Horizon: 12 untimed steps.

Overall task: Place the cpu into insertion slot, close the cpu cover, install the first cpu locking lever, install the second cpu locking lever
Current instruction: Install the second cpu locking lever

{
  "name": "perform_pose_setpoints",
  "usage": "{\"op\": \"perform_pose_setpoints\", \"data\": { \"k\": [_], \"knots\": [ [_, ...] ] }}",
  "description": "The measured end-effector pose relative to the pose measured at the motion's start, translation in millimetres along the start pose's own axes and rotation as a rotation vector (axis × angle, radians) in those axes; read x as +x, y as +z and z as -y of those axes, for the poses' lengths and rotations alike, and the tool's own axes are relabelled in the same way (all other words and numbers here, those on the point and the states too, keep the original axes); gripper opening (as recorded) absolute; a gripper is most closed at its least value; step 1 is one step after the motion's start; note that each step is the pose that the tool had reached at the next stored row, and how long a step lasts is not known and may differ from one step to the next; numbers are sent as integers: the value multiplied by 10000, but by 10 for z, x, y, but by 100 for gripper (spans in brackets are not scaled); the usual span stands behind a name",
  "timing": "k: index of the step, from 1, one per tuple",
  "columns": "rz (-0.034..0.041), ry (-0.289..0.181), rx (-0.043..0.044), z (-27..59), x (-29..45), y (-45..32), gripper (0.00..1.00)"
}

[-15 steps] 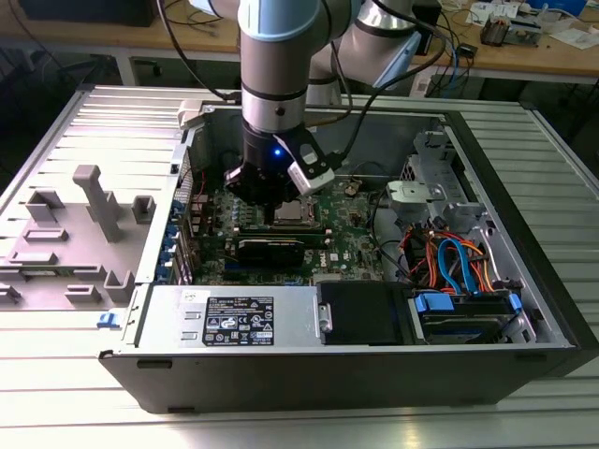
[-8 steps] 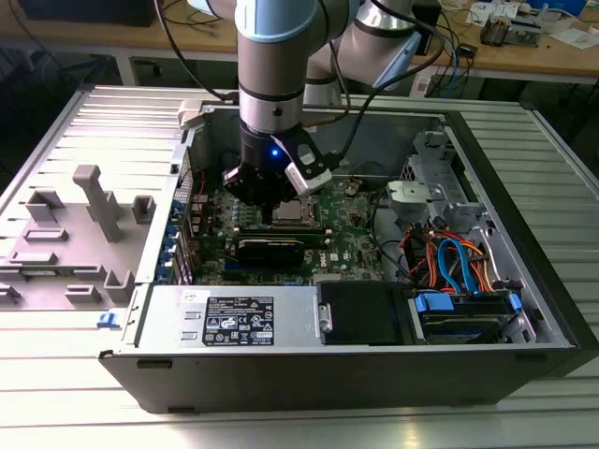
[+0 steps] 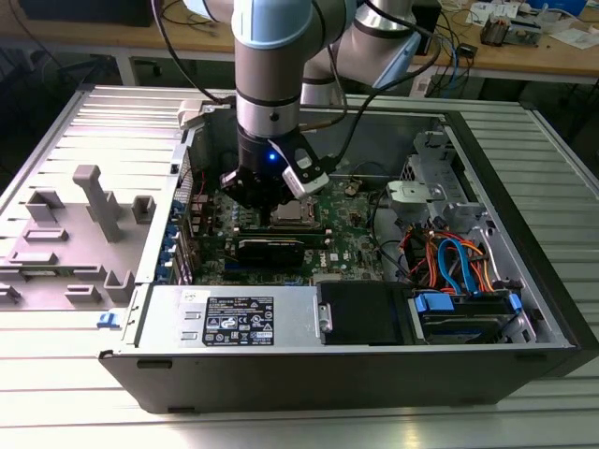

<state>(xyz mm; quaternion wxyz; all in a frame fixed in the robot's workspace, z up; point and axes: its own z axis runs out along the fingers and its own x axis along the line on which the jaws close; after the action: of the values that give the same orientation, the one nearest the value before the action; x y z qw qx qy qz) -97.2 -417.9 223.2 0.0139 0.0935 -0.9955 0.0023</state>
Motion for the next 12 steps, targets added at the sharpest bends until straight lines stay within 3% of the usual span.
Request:
{"op": "perform_pose_setpoints", "data": {
  "k": [6, 12],
  "knots": [
    [0, -3, -6, -2, 4, 70, 11],
    [1, 93, -9, -12, 1, 90, 11]
  ]
}}
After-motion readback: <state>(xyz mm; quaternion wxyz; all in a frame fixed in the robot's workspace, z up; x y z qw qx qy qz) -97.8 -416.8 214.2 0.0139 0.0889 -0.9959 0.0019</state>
